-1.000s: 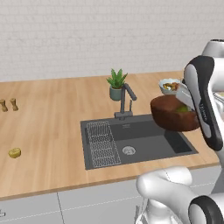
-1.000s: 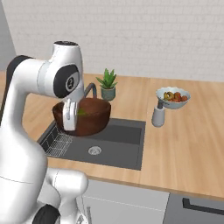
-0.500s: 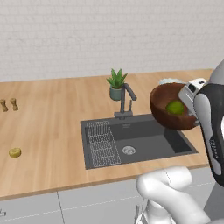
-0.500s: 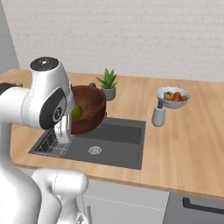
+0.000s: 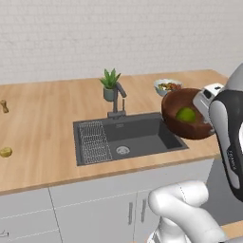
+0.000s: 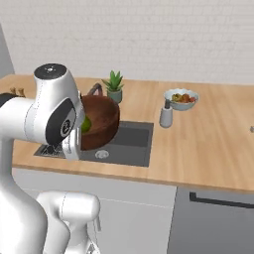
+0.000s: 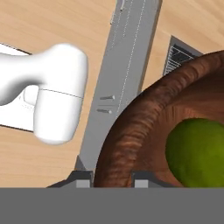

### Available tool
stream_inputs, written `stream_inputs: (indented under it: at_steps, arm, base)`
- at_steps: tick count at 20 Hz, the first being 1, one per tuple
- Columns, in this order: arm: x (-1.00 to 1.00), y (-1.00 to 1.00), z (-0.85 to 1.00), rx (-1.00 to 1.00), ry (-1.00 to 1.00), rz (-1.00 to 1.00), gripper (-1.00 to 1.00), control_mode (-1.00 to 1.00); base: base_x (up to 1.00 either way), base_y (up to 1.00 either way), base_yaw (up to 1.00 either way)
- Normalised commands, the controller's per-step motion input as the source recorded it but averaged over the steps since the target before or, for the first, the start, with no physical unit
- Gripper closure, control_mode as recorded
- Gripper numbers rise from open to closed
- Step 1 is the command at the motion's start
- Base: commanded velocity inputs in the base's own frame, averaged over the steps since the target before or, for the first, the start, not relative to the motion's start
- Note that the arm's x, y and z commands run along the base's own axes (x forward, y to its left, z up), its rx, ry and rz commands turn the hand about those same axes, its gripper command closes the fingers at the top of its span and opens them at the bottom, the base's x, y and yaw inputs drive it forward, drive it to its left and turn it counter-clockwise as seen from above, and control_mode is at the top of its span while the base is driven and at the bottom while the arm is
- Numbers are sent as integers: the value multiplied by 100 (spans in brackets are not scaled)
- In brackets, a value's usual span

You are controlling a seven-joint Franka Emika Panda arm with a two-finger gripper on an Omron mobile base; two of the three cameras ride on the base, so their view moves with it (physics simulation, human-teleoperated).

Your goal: Pick the lime from the sink and place it in the bowl. Then pick the bowl and place it in the microwave. Then close the microwave door and press the start button.

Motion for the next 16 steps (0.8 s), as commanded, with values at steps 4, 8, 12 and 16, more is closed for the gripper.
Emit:
stream_inputs:
  at_steps: [4,8,12,16]
  arm:
    - [0,0,0,0,0,0,100,100]
    - [0,0,0,0,0,0,100,100]
    - [0,0,0,0,0,0,100,100]
    - [0,0,0,0,0,0,100,100]
  base:
    - [-81,-9,-9]
    - [-45,-48,-17]
    - [-2,-28,-66]
    - [0,1,-99]
